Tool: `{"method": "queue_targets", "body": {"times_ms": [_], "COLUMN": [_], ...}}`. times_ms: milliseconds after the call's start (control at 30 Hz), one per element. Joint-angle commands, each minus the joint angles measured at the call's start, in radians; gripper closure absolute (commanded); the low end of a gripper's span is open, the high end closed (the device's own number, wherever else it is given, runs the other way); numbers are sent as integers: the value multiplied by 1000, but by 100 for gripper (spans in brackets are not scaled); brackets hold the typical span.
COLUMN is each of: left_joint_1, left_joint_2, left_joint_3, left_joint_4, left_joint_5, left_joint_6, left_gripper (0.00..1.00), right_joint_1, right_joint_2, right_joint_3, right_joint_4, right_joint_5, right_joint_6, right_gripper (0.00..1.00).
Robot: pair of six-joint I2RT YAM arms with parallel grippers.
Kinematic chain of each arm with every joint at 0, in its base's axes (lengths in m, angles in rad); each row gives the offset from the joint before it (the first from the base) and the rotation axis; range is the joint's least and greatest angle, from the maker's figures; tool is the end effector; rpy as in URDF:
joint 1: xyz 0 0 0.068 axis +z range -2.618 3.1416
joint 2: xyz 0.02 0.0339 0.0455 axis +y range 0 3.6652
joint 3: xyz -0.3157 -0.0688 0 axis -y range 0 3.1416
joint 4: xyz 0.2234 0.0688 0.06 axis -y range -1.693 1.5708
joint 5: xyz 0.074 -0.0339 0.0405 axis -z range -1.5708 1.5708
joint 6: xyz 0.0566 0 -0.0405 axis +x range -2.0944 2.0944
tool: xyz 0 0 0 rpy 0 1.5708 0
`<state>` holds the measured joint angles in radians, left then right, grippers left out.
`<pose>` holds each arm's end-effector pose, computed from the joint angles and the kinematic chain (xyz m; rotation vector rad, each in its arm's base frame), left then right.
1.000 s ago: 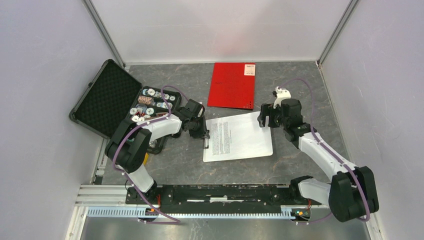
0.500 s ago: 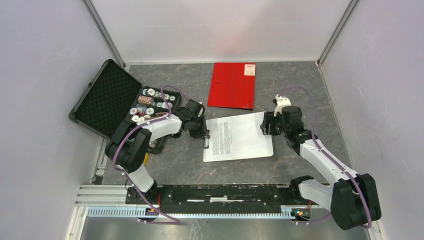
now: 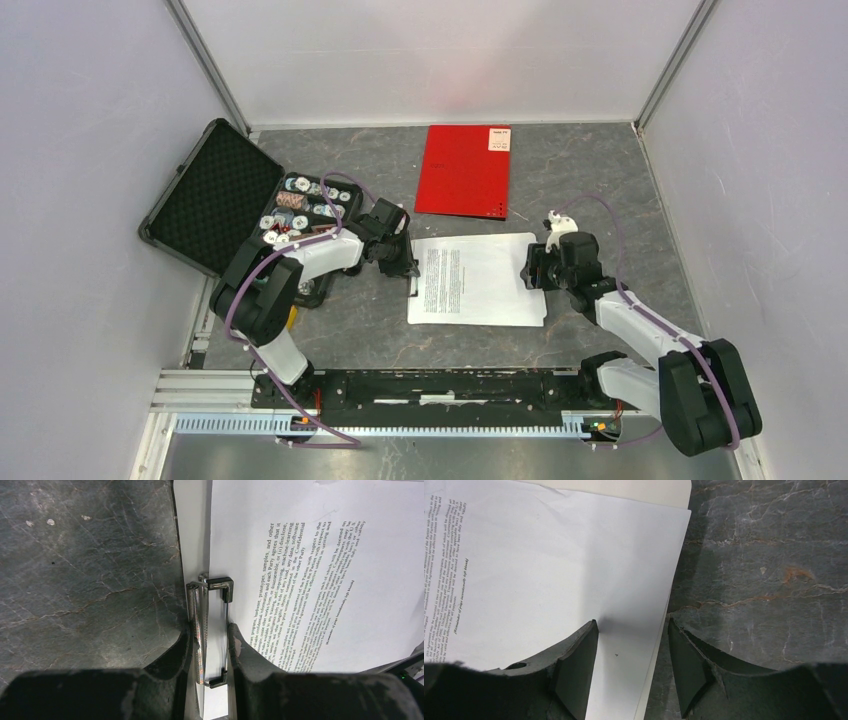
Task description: Put the files into the folder
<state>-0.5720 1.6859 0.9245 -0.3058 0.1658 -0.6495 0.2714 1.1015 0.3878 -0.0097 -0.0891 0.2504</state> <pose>0.2657 -0.1822 0.2027 -0.0480 2.7616 -0.5954 0.1750 0.0539 0.2079 -0.0710 2.3179 0.3696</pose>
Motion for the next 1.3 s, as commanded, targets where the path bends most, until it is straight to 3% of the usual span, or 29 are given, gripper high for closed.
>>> {"method": "queue_targets", "body": {"times_ms": [0,333,1267], "left_joint_1": [-10,-13,-12], "left_joint_2": [26,29,29], "left_joint_3": [-49,-23,-14], "left_joint_4": [-13,-29,-48], "left_joint_5": [0,-5,-31], "left_joint_6": [-44,57,97], "left_gripper": [98,98,98], "right_joint_1": [4,5,5], "right_joint_2": [15,69,145], "right_joint_3": [-17,4,75], "right_joint_4": [84,126,136], "right_joint_5": [4,-19,4], "right_joint_6": [3,-63,-116], "right_gripper": [40,40,41]}}
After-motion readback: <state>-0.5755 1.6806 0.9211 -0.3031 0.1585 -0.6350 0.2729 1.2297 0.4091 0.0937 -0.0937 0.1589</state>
